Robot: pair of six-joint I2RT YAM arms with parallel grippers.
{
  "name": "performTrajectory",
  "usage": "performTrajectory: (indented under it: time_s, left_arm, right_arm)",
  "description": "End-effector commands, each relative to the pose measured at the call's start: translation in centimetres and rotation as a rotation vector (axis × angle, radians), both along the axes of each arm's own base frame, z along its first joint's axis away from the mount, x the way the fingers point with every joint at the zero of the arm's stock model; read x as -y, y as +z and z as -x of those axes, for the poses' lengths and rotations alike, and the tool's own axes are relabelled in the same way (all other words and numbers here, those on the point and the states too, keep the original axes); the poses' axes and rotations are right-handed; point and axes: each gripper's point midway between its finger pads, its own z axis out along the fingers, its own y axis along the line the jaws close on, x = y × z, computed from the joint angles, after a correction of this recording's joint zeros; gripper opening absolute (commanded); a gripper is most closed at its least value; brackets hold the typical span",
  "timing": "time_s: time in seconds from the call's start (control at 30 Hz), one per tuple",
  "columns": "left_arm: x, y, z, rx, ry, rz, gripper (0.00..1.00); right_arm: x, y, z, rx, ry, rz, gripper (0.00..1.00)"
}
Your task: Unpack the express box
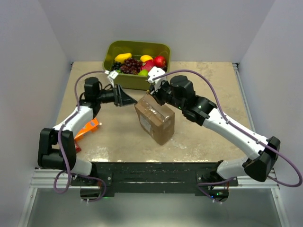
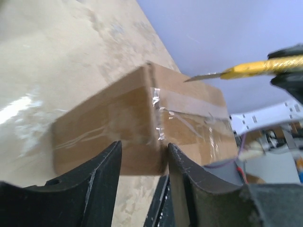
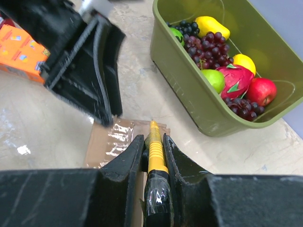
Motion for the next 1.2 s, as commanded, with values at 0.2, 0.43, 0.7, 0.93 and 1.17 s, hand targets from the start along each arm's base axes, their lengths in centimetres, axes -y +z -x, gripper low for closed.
performTrajectory:
  time_s: [0.2,0.43,0.7,0.93,1.17]
  left_arm:
    - [-9.2,2.6,-1.5,0.117,0.286,-0.033,0.04]
    - [-8.0,0.7,2.5,0.477,0.013,-0.238,0.40]
    - [-0.8,-5.2,9.3,0.927,-0.503,-0.385,0.33]
    - [7.1,-11.7,13.3,1.137,-0.711,-0.344,0.27]
    - [11.2,-10.5,9.0,1.311,-0.331,-0.423,0.36]
  right_arm:
    - [-1.0,4.5,-2.7,0.108,-0.059,-0.121,0.00]
    - [6.0,4.0,-6.9,0.077,-0.369,-0.078,0.00]
    - [9.5,-3.0,-7.5,-0.133,-0.387,0.050,0.00]
    - [7.4,-6.8,-6.8,-0.217,-0.263,0.079,0.00]
    - [3.2,-9.4,-6.8,-0.330,-0.097,0.049,0.00]
